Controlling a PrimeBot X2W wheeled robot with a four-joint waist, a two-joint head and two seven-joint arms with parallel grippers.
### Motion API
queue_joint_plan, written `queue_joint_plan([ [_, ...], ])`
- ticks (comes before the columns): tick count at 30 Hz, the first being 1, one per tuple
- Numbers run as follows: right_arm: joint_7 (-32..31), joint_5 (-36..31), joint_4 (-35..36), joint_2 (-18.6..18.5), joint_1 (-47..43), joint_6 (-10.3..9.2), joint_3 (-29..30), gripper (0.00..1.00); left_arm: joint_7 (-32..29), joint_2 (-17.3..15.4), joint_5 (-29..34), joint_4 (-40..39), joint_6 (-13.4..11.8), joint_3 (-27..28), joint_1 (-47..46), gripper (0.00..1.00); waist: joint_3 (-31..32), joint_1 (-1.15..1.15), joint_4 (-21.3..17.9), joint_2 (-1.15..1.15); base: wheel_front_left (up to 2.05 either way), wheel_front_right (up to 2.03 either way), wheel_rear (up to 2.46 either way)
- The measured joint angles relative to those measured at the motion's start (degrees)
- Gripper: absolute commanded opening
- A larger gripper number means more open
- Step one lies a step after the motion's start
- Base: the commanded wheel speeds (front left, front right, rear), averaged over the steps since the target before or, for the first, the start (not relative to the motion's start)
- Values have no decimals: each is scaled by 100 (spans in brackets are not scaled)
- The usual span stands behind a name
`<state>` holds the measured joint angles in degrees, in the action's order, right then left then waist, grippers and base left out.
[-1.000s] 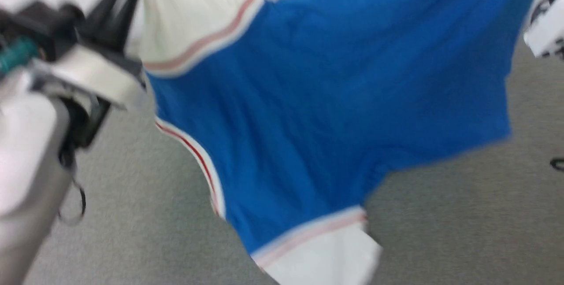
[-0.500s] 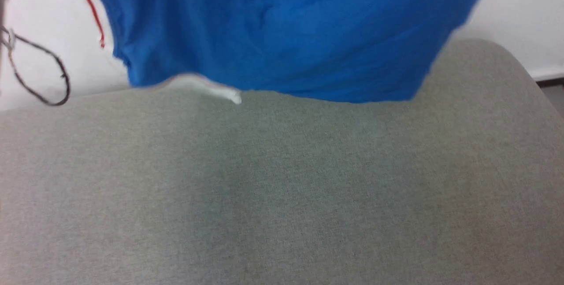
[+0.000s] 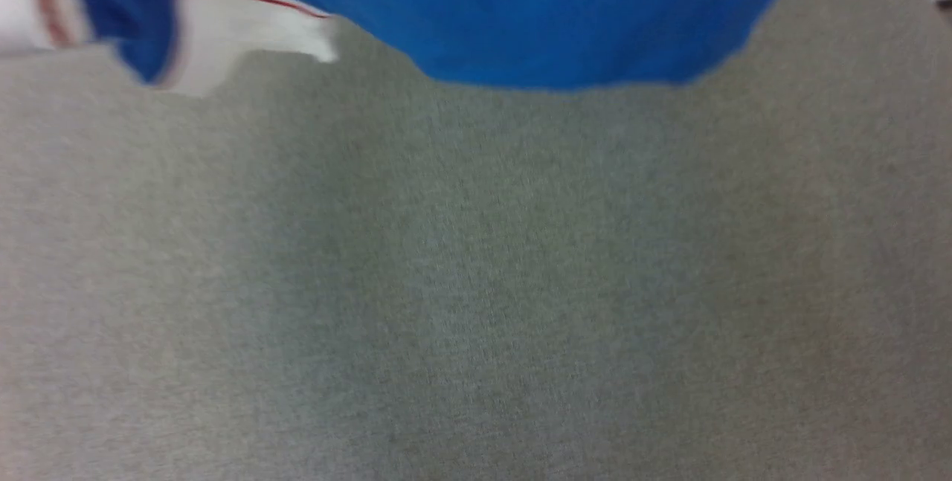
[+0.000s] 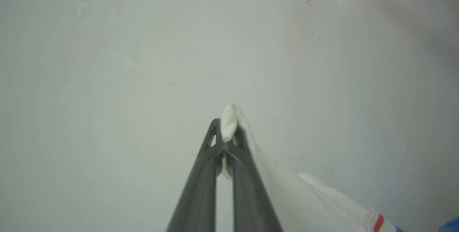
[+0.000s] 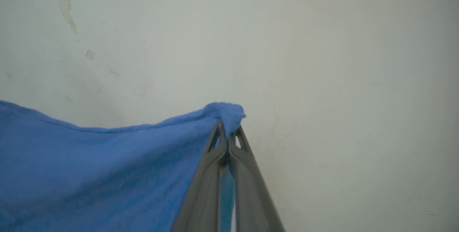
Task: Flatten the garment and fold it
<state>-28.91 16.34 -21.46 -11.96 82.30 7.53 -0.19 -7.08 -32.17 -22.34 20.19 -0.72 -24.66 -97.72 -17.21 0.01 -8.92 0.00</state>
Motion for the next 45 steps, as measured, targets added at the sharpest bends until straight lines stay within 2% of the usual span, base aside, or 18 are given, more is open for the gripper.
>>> queue_joint_plan([
  [3, 371, -282, -265, 75, 410, 0, 55, 0, 446, 74, 160, 211, -41, 23, -448, 0, -430, 1, -36, 0, 0, 0, 0],
  [6, 768, -497, -582, 92, 816, 0, 132, 0, 883, 187, 223, 495, 25, 12, -855, 0, -980, 1, -64, 0, 0, 0, 0],
  [11, 1155, -594, -853, 32, 968, 1, 44, 0, 1314, 191, 214, 722, 333, -43, -1029, 0, -1607, 1, -58, 0, 0, 0, 0],
  [16, 1456, -428, -965, -114, 899, 1, -307, 0, 1671, 74, -35, 843, 633, -69, -917, 0, -2130, 0, -24, 0, 0, 0, 0],
  [21, 1712, 64, -635, -455, 404, 1, -959, 0, 1961, -107, -309, 597, 754, -235, -217, 0, -2426, 1, 88, 0, 0, 0, 0],
  [24, 1741, 550, -100, -783, -226, 1, -1304, 0, 2031, -334, -402, 101, 775, -428, 530, 0, -2430, 0, 183, 0, 0, 0, 0],
  [27, 1700, 1025, 569, -1162, -1066, 1, -1394, 0, 2015, -594, -672, -567, 757, -491, 1582, 0, -2310, -1, 247, 0, 0, 0, 0],
  [29, 1652, 1252, 1017, -1397, -1694, 1, -1335, 0, 1916, -792, -898, -1167, 591, -480, 2402, 0, -2182, -1, 288, 0, 0, 0, 0],
  [33, 1530, 1578, 1775, -1641, -3077, 1, -894, 0, 1833, -1183, -1271, -2591, -120, -328, 4135, 0, -1851, -3, 378, 0, 0, 0, 0],
  [37, 1379, 1718, 2315, -1635, -4431, 1, -312, 0, 1826, -1380, -1670, -3846, -850, -153, 5700, 0, -1526, -4, 459, 0, 0, 0, 0],
  [41, 1233, 1820, 2732, -1428, -5660, 0, 168, 0, 1696, -1744, -1842, -4369, -1261, -281, 7078, 0, -1220, -4, 536, 0, 0, 0, 0],
  [45, 1150, 1790, 2936, -1303, -6702, 1, 336, 0, 1417, -2008, -1940, -4297, -1350, -779, 8175, 0, -942, -4, 598, 0, 0, 0, 0],
])
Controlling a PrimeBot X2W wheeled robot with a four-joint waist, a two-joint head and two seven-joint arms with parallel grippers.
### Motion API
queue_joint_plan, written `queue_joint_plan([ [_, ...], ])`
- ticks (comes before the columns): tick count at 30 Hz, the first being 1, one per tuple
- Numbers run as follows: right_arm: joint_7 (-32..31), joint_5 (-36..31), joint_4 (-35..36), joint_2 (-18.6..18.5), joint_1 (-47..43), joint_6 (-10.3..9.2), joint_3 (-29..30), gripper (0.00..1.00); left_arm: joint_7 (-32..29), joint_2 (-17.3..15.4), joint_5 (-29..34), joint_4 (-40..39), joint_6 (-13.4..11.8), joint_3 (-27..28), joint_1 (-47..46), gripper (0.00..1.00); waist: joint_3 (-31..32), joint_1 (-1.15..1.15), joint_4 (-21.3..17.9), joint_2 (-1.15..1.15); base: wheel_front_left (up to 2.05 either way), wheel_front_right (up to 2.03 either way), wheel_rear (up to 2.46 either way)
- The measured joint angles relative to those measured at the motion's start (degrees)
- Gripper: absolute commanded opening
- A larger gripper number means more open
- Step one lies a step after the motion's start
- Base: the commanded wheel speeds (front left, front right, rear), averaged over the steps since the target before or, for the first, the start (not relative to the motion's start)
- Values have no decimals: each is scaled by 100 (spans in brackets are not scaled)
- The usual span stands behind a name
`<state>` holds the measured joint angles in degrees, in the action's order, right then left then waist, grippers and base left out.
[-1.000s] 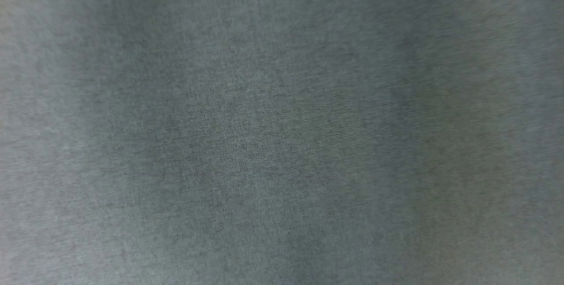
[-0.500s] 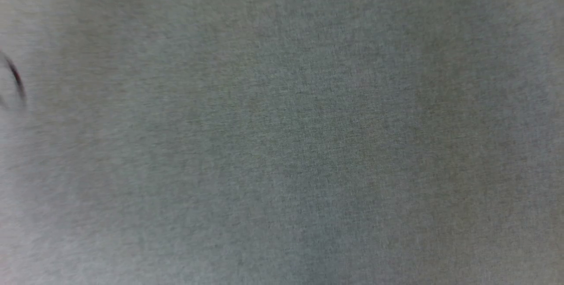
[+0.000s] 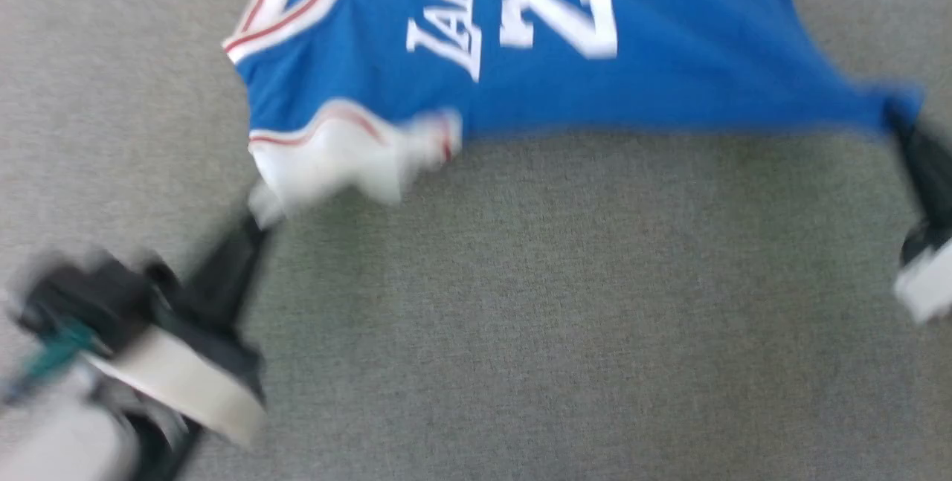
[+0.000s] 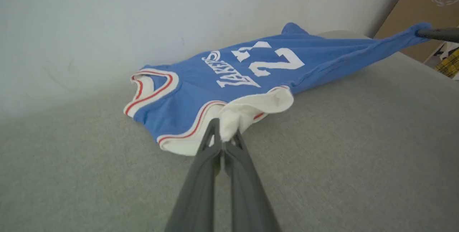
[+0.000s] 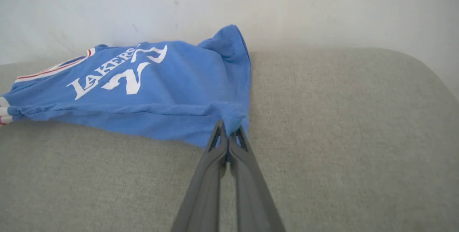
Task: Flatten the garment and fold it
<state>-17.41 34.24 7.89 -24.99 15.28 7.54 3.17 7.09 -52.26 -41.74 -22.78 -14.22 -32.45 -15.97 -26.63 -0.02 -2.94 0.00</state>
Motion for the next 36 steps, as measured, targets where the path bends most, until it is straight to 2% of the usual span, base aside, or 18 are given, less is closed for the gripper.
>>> queue_joint_plan([
  [5, -226, 100, -56, -47, -1060, 0, -247, 0, -516, 64, -316, 394, 108, -688, 742, 0, 347, 1, 62, 0, 0, 0, 0],
  [10, -489, 444, -268, -379, -1888, -1, -645, 0, -1389, 138, -1222, 623, 203, -1067, 1273, 0, 721, 1, 115, 0, 0, 0, 0],
  [13, -528, 493, -425, -643, -2271, -1, -734, 0, -1858, 118, -1686, 637, 171, -1193, 1529, 0, 954, 0, 144, 0, 0, 0, 0],
  [17, -651, 683, -639, -791, -2754, 0, -735, 0, -2256, -3, -2145, 610, 44, -1314, 1962, 0, 1243, 1, 183, 0, 0, 0, 0],
  [24, -1368, 1059, -743, -1085, -3660, 8, -720, 0, -2518, -220, -2719, 422, -46, -1419, 2565, 0, 1640, 1, 279, 0, 0, 0, 0],
  [29, -1568, 1228, -631, -1073, -4123, 7, -583, 0, -2521, -388, -2991, 174, -75, -1389, 2840, 0, 1853, 2, 343, 0, 0, 0, 0],
  [33, -1415, 1160, -423, -1045, -4197, 7, -366, 0, -2031, -542, -2689, 24, -255, -1133, 2847, 0, 1997, 2, 380, 0, 0, 0, 0],
  [36, -1214, 1001, -290, -1039, -4109, 7, -252, 0, -1594, -582, -2221, -64, -263, -937, 2616, 0, 2066, 2, 395, 0, 0, 0, 0],
])
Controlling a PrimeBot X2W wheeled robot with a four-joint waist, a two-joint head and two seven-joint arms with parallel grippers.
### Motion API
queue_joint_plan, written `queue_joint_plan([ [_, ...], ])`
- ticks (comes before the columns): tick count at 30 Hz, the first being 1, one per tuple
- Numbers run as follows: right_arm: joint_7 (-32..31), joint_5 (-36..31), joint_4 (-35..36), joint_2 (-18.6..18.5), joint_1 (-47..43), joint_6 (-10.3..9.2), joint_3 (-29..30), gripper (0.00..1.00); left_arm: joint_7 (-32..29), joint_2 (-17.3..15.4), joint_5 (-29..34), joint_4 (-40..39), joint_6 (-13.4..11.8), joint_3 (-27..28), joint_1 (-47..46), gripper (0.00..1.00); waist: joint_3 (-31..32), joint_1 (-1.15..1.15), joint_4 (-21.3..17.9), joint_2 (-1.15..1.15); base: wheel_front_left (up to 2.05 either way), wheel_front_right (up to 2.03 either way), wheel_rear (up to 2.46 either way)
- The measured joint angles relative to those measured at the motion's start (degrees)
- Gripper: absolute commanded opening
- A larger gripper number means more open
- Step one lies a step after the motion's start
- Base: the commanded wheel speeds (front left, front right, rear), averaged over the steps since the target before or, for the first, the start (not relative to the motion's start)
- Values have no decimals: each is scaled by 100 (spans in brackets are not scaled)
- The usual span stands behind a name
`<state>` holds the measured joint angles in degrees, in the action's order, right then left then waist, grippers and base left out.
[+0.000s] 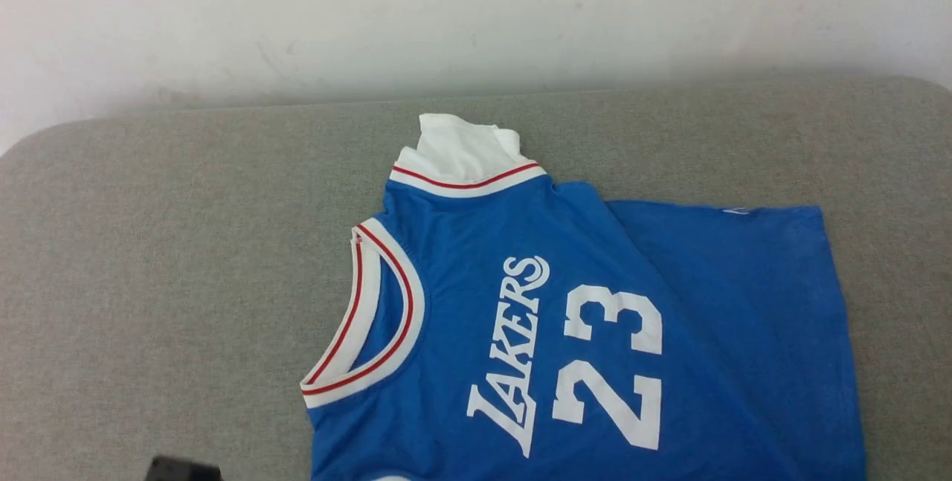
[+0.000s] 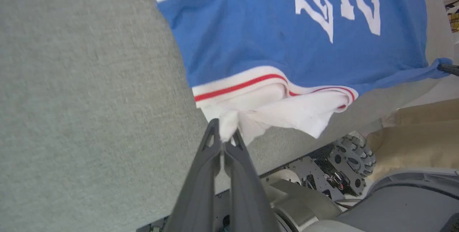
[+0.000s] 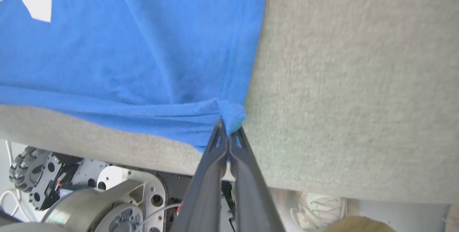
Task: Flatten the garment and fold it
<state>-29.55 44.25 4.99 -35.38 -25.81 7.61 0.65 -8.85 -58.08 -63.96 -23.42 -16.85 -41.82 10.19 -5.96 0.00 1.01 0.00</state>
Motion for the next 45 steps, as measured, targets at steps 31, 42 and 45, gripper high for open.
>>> queue_joint_plan([
  [31, 1007, -633, -994, -63, 2927, 2, -948, 25, 679, 1389, 1863, 2519, 1020, 26, -3045, 6, -1511, 1, -360, 0, 0, 0, 0],
  [42, 1379, -436, -1244, -48, 2990, 0, -1013, 100, 843, 1726, 1455, 2786, 950, 191, -3028, 100, -1285, 1, -328, 0, 0, 0, 0],
  [45, 1715, -508, -1050, -14, 2802, 0, -783, 100, 1379, 1747, 1290, 2570, 712, 530, -2711, 100, -1134, 1, -320, 0, 0, 0, 0],
])
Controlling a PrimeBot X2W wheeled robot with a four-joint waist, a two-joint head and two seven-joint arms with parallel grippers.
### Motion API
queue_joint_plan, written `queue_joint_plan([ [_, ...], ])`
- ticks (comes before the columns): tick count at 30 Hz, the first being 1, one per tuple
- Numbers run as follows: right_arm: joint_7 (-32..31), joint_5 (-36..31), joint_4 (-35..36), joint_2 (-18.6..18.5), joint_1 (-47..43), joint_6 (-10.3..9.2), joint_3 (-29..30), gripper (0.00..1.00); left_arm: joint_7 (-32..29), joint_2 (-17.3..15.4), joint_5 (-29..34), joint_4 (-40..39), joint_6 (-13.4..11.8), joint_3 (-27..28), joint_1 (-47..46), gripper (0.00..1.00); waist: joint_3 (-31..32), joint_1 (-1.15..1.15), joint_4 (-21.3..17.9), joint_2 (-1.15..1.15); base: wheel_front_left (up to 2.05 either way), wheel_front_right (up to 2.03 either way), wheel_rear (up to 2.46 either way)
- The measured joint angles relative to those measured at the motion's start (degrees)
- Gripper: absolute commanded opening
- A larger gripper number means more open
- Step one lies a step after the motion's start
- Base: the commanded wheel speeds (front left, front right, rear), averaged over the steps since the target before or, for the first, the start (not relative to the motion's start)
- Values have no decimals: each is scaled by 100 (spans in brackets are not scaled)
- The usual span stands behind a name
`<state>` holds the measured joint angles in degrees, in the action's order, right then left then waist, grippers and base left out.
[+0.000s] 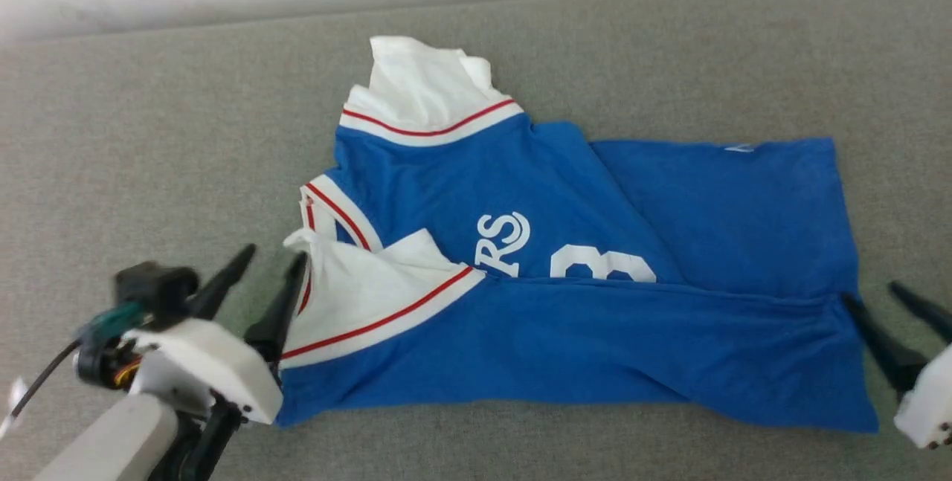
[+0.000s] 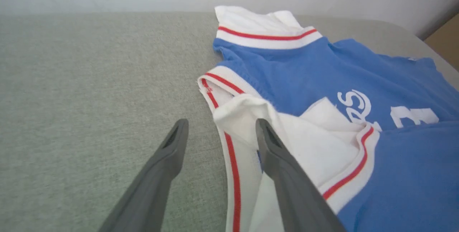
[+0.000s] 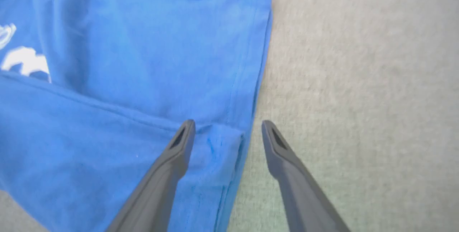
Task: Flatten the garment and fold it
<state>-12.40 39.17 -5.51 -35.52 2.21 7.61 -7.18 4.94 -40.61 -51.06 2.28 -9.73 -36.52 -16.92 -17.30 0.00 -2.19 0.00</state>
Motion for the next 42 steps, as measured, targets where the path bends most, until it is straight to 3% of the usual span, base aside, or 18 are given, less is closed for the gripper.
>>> queue_joint_plan([
  [3, 476, -269, 276, 242, -318, 0, 662, 100, 705, 1, -7, -399, -360, 400, 449, 100, 187, 0, 14, 0, 0, 0, 0],
  [6, 921, -978, 606, 700, -730, -4, 1430, 100, 954, 67, 280, -853, -823, 892, 983, 100, 386, -1, 37, 0, 0, 0, 0],
  [8, 1171, -1569, 898, 1116, -982, -7, 1849, 100, 973, 398, 641, -1280, -1039, 1403, 1349, 100, 515, -1, 58, 0, 0, 0, 0],
  [14, 1655, -2770, 1567, 2436, -1532, -5, 2168, 100, 979, 1504, 2251, -1936, -1098, 2206, 2444, 100, 822, -1, 139, 0, 0, 0, 0],
  [19, 1802, -3094, 1642, 2964, -1807, -5, 2162, 100, 979, 2163, 2836, -1820, -937, 2454, 3052, 100, 954, -2, 214, 0, 0, 0, 0],
  [23, 1798, -3218, 1691, 3012, -1862, -7, 2206, 100, 778, 2038, 3008, -1446, -593, 2201, 3097, 100, 974, -1, 279, 0, 0, 0, 0],
  [27, 1747, -3265, 1759, 2986, -1844, -7, 2190, 100, -475, 1663, 3067, -1214, -178, 1697, 2791, 100, 929, 0, 308, 0, 0, 0, 0],
  [33, 1737, -3263, 1749, 2976, -1743, -7, 2027, 100, -1835, 1407, 3048, -886, 83, 1406, 2110, 100, 740, 0, 309, 0, 0, 0, 0],
  [37, 1723, -3255, 1669, 2978, -1675, -7, 1914, 100, -2448, 1271, 3149, -598, -80, 1402, 1993, 100, 581, 0, 253, 0, 0, 0, 0],
  [42, 1774, -3254, 1568, 2976, -1626, -7, 1929, 100, -2679, 1426, 2986, -678, -345, 1517, 1990, 100, 414, 0, 152, 0, 0, 0, 0],
])
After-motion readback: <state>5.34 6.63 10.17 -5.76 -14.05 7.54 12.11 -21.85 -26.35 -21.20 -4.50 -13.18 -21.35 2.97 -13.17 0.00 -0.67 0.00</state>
